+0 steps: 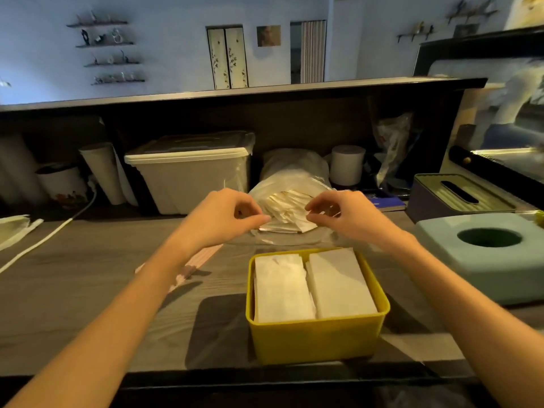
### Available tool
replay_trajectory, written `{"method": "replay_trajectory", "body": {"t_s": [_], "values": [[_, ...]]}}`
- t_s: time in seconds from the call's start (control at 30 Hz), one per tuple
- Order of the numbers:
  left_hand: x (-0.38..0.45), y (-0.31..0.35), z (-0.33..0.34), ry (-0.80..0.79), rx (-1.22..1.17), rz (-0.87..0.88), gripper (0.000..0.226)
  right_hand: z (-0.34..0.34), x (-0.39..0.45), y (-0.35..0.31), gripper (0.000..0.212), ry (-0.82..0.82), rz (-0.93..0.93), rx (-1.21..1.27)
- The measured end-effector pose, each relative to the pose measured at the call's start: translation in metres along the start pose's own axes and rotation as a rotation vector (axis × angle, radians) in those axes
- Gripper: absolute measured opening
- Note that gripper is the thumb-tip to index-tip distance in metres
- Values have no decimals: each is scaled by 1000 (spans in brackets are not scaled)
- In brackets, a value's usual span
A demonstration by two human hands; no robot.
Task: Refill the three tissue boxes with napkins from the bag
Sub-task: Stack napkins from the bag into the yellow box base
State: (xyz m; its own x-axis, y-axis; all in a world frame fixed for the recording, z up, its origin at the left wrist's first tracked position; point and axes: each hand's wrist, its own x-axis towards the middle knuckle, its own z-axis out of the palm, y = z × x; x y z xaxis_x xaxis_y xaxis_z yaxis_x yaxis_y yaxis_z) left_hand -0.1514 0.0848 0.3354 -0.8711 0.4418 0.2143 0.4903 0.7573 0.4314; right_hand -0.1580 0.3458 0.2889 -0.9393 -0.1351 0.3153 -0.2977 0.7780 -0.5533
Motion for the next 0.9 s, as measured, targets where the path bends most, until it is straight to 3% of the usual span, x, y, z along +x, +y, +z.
{"method": "replay_trajectory", "body": {"t_s": [0.17, 0.27, 0.4, 0.57, 0.7, 0.9], "values": [[52, -23, 54, -4, -269, -64, 20, 45, 47, 47, 42, 142, -26, -89], [81, -27, 86, 135, -567, -160, 32, 58, 69, 59, 49, 181, -17, -125], [102, -26, 110, 342, -772, -143, 34, 70, 82, 65, 57, 263, -69, -281], [107, -27, 118, 398, -800, -87, 30, 77, 87, 71, 31, 414, -149, -318], [101, -33, 116, 422, -804, -115, 26, 75, 79, 69, 23, 489, -183, -329], [92, -39, 111, 466, -758, -145, 24, 61, 50, 55, 21, 439, -212, -30]]}}
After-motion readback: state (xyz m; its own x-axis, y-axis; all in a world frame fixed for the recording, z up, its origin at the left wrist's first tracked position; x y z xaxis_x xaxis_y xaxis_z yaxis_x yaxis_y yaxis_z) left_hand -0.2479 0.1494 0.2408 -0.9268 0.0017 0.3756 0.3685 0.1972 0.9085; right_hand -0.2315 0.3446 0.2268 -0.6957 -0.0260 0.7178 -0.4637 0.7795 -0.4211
